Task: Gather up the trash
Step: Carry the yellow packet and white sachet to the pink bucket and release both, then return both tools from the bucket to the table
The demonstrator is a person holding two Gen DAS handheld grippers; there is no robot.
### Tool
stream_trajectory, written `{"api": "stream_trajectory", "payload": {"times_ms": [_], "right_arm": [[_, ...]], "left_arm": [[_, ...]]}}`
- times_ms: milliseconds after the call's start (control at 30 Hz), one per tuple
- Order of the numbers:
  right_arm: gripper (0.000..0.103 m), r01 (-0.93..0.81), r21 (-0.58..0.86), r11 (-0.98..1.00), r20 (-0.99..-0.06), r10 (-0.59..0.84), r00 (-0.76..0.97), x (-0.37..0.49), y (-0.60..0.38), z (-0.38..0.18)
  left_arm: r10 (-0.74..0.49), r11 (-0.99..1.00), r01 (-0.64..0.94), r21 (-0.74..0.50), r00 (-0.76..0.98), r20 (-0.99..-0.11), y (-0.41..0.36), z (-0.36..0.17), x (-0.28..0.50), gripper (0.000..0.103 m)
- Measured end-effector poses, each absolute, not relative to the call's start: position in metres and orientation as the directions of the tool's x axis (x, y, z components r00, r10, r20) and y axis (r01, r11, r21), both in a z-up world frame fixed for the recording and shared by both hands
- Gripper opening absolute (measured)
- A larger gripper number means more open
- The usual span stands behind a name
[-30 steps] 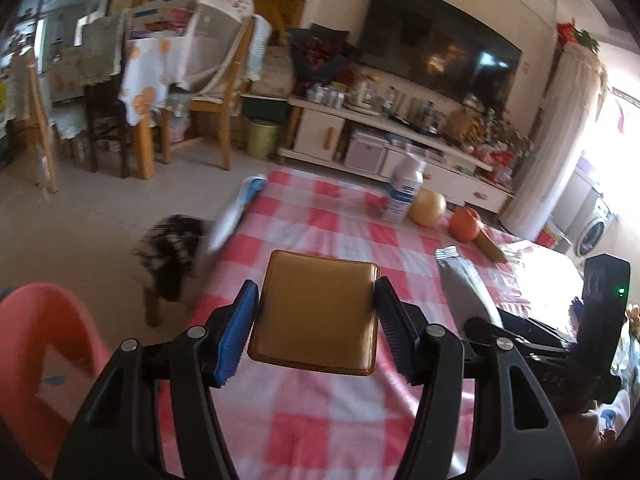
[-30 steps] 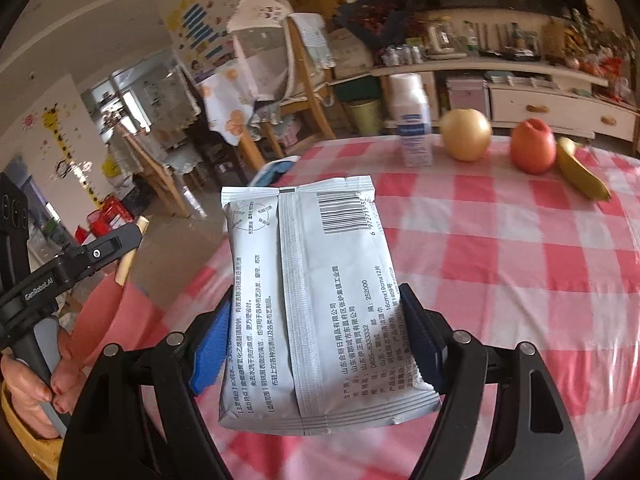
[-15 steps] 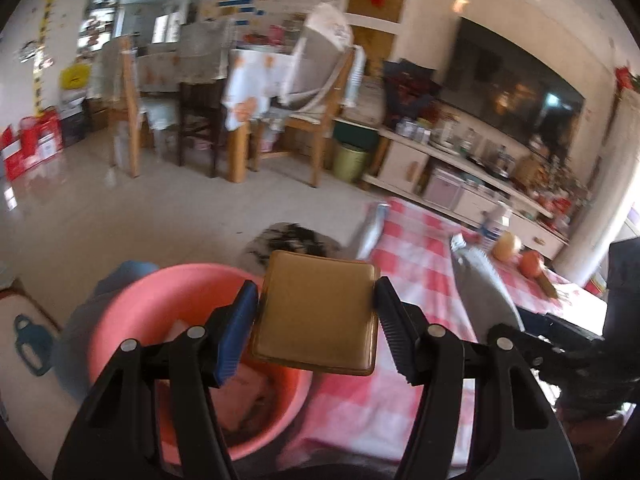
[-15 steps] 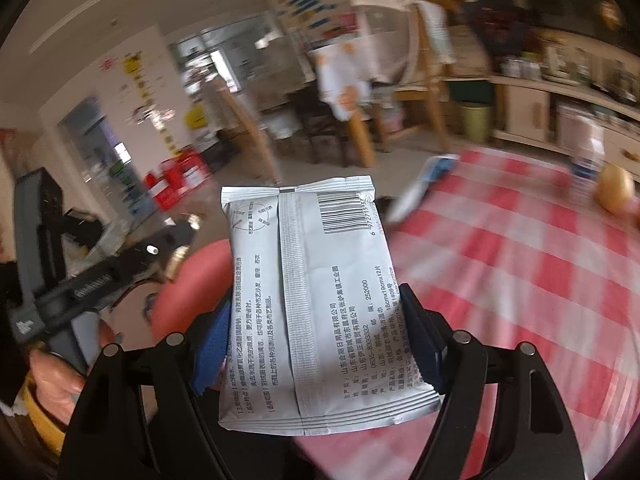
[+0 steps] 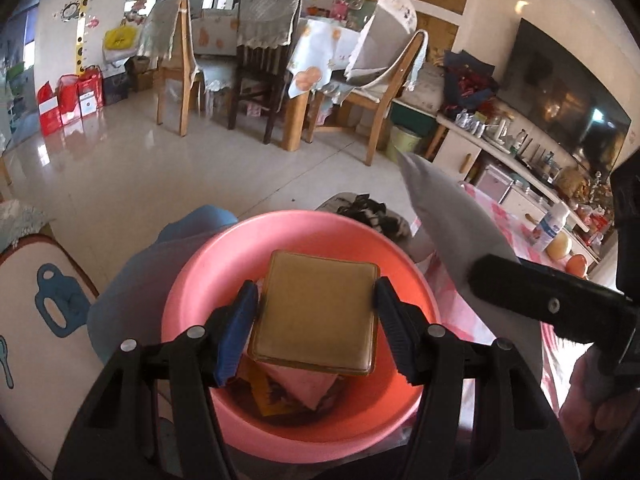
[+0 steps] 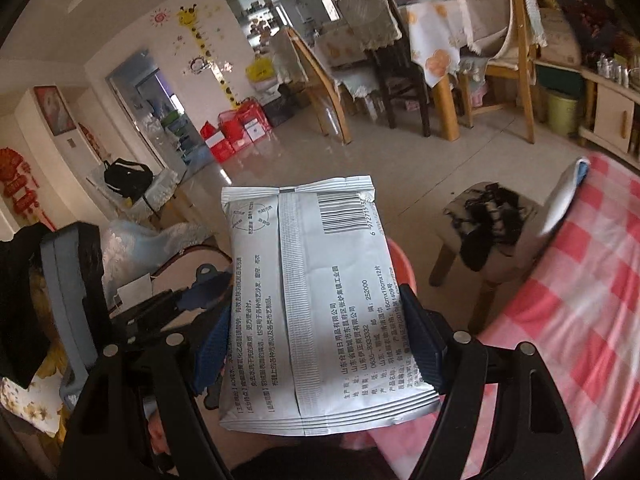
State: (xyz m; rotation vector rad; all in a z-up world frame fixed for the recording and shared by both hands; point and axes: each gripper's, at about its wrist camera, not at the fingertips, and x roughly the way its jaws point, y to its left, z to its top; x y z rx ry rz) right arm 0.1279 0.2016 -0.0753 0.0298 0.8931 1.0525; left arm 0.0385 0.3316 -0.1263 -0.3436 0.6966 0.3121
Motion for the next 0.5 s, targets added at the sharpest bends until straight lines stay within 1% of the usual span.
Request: {"api": "stream_trajectory", "payload": {"times_ms": [133,267,300,333,400,433,467,500], "right_arm": [[0.079,-0.759,0.418,0.500,-0.641,0.754,0.144,0.132,0.223,-0.088],[0.084,-0.765,0.341,0.546,-0.676,0.708,0.204,0.132,0.233,-0.097],[0.086,-0.761,0.335,0.555,-0.672,0.707,0.219,0.132,0.232,-0.097],[0.091,-0.756,0.336,0.561,-0.664,0.711,0.233,0.132,0.228,-0.097],[0.091,-0.743,0.339,0.577,-0.638,0.721,0.269,0.134,0.215,-0.093],[0.091,-0.737,0.338,0.586,-0.627,0.724,0.288,0.134,0.207,-0.091],[0.091,-0.731,0.336,0.594,-0.622,0.722,0.302,0.139,0.202,-0.090],[0.091,-0.722,0.335,0.605,-0.616,0.720,0.318,0.143,0.193,-0.088]], "left_arm": [[0.163,0.893,-0.403,-0.200,0.704,-0.691,0.340,-0.140,0.042,0.061],[0.177,0.887,-0.430,-0.169,0.655,-0.734,0.345,-0.157,0.044,0.065],[0.171,0.884,-0.432,-0.177,0.653,-0.738,0.349,-0.159,0.043,0.071],[0.169,0.881,-0.436,-0.184,0.653,-0.738,0.352,-0.160,0.041,0.074],[0.178,0.881,-0.436,-0.185,0.667,-0.724,0.352,-0.156,0.036,0.077],[0.191,0.884,-0.435,-0.172,0.671,-0.717,0.351,-0.153,0.035,0.079],[0.207,0.887,-0.435,-0.154,0.672,-0.711,0.349,-0.150,0.035,0.084],[0.218,0.890,-0.433,-0.139,0.675,-0.705,0.346,-0.147,0.036,0.085]]}}
